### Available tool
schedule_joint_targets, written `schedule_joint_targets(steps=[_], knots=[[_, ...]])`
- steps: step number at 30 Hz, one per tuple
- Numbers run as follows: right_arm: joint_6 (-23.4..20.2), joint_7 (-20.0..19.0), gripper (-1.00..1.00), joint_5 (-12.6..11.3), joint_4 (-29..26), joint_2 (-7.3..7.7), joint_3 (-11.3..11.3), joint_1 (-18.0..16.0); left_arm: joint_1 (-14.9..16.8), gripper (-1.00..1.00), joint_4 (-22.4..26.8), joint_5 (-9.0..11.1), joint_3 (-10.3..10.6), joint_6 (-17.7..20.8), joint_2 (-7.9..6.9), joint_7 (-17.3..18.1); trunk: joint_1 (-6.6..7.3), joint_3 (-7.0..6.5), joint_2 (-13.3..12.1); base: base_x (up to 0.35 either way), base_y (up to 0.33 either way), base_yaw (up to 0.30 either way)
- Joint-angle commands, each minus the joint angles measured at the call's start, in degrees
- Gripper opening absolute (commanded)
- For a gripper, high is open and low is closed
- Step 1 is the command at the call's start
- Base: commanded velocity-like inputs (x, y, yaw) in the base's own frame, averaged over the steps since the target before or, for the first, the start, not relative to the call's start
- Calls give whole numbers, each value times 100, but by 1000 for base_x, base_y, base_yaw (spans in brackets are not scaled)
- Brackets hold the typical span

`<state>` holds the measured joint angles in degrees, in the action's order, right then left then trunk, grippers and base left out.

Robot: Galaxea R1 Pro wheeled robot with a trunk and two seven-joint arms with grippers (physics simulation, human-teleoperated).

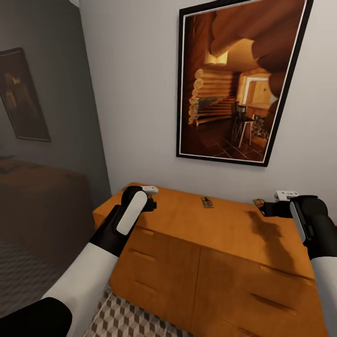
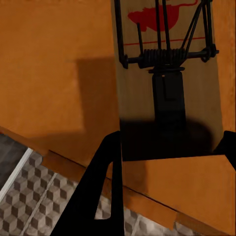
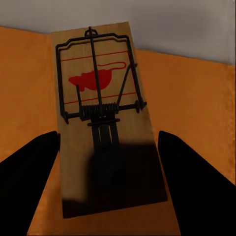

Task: Take the four mousetraps from the cabinet in the bathroom and place them on the bathroom floor. Make sure all four end up on the same floor surface, and ensure that at least two of them are either under or directly next to the same bathroom sink.

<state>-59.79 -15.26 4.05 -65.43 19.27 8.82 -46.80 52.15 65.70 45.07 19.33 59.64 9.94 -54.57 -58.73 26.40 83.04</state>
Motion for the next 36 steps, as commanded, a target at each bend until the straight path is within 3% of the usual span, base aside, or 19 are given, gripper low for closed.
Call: schedule_joint_targets(steps=[1,14,36], knots=[[-21,-46,-100,44,-4,1,5,-5,6,-100,4,46,6,21,-1,-62,0,4,4,0,0,-276],[-21,-40,-100,42,-5,21,6,-5,6,-100,4,84,5,21,-1,-62,0,-19,4,-2,1,-242],[-21,54,-100,44,51,24,4,-5,6,-100,-8,132,1,26,-1,-71,0,-21,4,-188,191,-14]])
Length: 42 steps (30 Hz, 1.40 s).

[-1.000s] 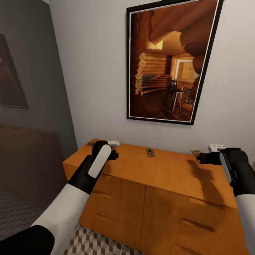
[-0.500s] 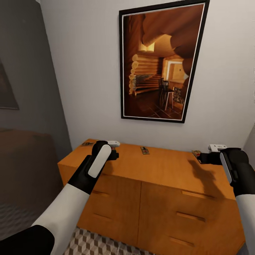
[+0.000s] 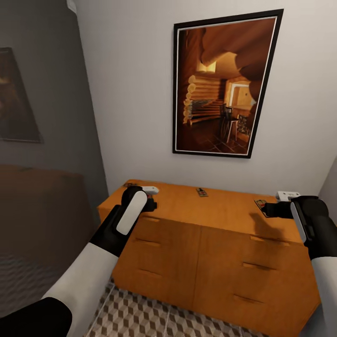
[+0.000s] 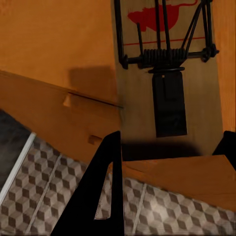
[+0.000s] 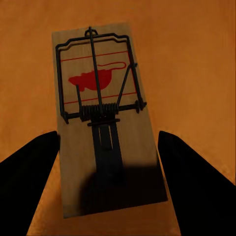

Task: Take the four mousetraps from the cabinet in the bathroom and place them on the bathroom floor. Make sure all four end up on the same floor surface, and ensure that at least two of them are either under or directly next to the same bathroom sink.

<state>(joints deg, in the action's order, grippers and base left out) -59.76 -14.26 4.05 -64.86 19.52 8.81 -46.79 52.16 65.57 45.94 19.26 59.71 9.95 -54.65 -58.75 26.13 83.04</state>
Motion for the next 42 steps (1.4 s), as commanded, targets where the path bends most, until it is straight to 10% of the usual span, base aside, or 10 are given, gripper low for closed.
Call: schedule_joint_targets(steps=[1,42], knots=[[-24,-44,-100,43,0,-1,2,-6,5,-100,6,46,8,21,-2,-63,2,7,4,-164,280,0],[-21,-84,-100,-3,-11,-54,31,80,-28,-100,6,55,-22,-26,-35,-54,2,7,4,-14,58,0]])
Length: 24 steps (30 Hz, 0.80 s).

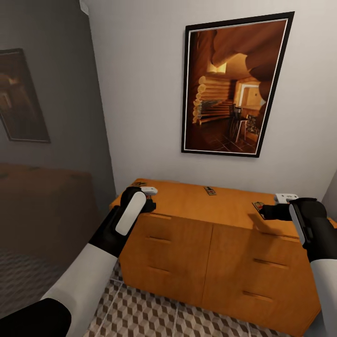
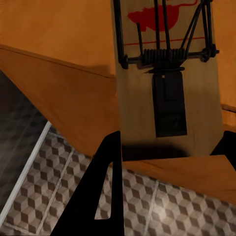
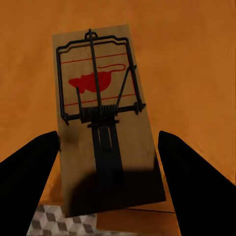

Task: Take the four mousetraps from the cabinet in the bathroom and place them on the bathroom floor. Make sure all four end up on the same floor surface, and ensure that at least two of them are either under or directly next to the same bathroom sink.

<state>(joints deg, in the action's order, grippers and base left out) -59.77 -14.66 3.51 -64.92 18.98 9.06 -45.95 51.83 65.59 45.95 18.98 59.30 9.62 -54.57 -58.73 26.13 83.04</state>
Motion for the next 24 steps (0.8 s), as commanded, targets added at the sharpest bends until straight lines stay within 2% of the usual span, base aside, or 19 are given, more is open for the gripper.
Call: schedule_joint_targets(steps=[1,6,11,24], knots=[[-21,-69,-100,47,-5,-5,38,29,-28,-100,4,52,-27,-7,-34,-63,0,7,4,0,0,0],[-23,-71,-100,45,-1,14,58,75,-125,-100,4,48,-63,-5,-56,-63,0,7,4,0,0,0],[-23,-78,-100,51,-20,-73,68,182,-191,-100,-2,53,-62,-133,-110,-58,0,7,4,0,0,0],[-23,-188,-100,49,-113,-105,70,236,-208,-100,-8,72,-61,-204,-127,-42,0,7,4,0,0,0]])
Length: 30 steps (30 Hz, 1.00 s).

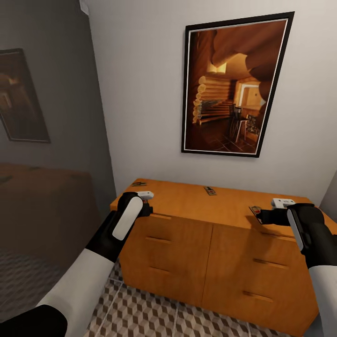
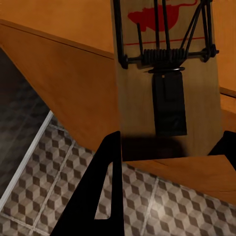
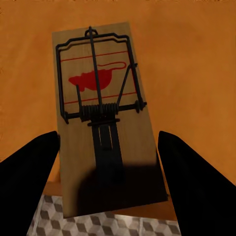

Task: Take the four mousetraps from the cabinet in the bathroom and place them on the bathroom floor. Make sure all four end up on the same floor surface, and ensure that at least two of them are either under or directly next to the same bathroom sink.

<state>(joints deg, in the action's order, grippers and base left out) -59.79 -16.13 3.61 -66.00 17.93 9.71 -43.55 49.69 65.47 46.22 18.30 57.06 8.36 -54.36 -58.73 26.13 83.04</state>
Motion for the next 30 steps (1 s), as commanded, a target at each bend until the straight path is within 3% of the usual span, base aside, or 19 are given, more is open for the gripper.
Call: schedule_joint_targets(steps=[1,10,11,17,30], knots=[[-21,-43,-100,40,-6,0,5,-5,6,-100,3,47,7,19,-1,-62,0,7,4,0,0,0],[-21,-48,-100,35,-211,-11,5,-4,6,-100,3,55,7,16,-1,-57,0,7,4,-229,0,0],[-21,-48,-100,35,-534,-15,5,-4,6,-100,1,56,7,17,-1,-55,0,7,4,-339,0,0],[-21,-82,-100,35,-817,-18,5,-4,6,-100,5,54,7,16,-1,-57,0,7,4,-343,0,0],[-21,-136,-100,34,-873,-41,-2,-4,6,-100,1,47,7,14,-1,-59,0,7,4,-341,0,0]])
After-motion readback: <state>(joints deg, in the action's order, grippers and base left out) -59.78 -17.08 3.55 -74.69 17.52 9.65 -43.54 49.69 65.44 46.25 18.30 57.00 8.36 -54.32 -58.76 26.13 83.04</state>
